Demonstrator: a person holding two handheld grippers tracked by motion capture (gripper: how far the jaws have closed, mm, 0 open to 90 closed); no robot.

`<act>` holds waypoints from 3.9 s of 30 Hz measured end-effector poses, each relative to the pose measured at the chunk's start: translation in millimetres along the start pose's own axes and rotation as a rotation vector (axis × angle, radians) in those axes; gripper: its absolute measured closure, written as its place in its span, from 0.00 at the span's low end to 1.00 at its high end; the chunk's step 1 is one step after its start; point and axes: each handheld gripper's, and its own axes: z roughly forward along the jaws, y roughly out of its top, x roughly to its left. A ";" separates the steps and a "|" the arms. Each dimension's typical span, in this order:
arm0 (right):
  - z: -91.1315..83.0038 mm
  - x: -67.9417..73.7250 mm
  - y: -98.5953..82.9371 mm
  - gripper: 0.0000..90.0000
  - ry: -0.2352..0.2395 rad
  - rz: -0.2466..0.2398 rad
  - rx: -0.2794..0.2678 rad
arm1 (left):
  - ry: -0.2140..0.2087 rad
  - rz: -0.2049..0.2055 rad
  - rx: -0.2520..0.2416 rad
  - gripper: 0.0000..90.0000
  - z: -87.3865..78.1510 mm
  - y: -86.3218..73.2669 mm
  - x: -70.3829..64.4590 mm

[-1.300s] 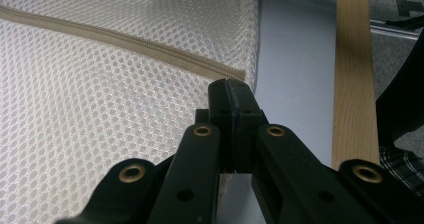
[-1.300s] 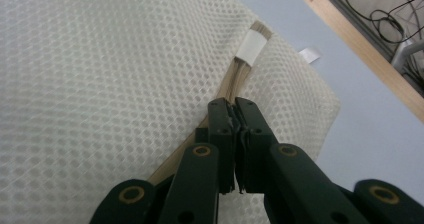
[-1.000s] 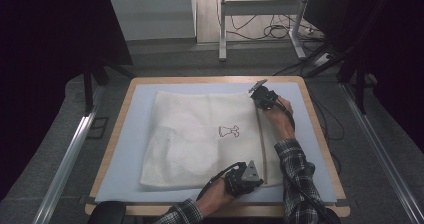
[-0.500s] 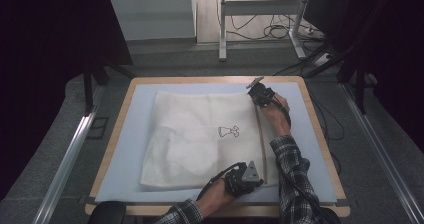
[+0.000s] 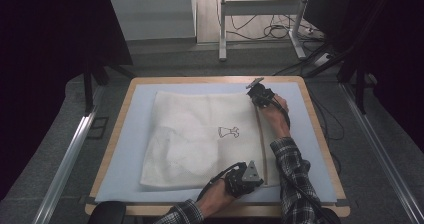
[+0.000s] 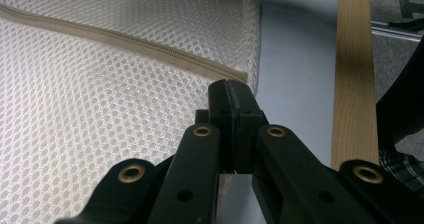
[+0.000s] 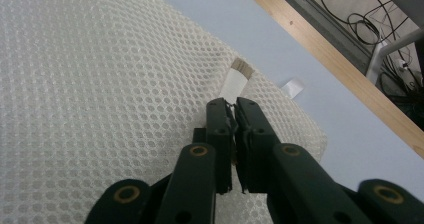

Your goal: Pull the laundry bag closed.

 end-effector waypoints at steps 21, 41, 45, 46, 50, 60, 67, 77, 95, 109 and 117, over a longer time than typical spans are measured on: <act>-18.6 2.1 -15.2 0.64 0.081 0.090 -0.049 | -0.059 -0.016 -0.019 0.53 -9.0 4.7 -2.7; -36.8 10.8 -20.1 0.36 0.186 0.153 -0.042 | -0.036 -0.027 -0.041 0.23 -25.9 -4.0 3.5; -41.9 11.3 -22.8 0.31 0.197 0.162 -0.044 | -0.045 -0.048 -0.044 0.20 -28.9 -5.1 4.7; -43.4 11.2 -23.9 0.30 0.200 0.164 -0.045 | -0.043 -0.049 -0.042 0.19 -29.4 -5.3 4.9; -47.2 11.5 -26.9 0.25 0.215 0.180 -0.044 | -0.050 -0.081 -0.045 0.16 -32.1 -6.5 6.2; -57.7 20.8 -29.3 0.15 0.234 0.159 -0.048 | -0.021 -0.093 -0.039 0.10 -45.0 -10.1 9.2; -68.2 27.9 -30.1 0.12 0.269 0.144 -0.070 | 0.010 -0.085 -0.032 0.07 -58.5 -14.8 16.0; -75.7 40.1 -29.8 0.07 0.324 0.141 -0.062 | 0.032 -0.099 -0.030 0.06 -69.5 -27.0 21.6; -94.0 55.9 -38.1 0.01 0.378 0.155 -0.115 | 0.074 -0.068 -0.013 0.04 -82.4 -37.4 18.2; -112.9 67.3 -51.3 0.00 0.357 0.131 -0.141 | 0.096 -0.069 -0.026 0.04 -90.4 -45.4 14.4; -125.8 70.3 -62.8 0.00 0.347 0.127 -0.160 | 0.113 -0.078 -0.039 0.04 -97.9 -49.7 16.4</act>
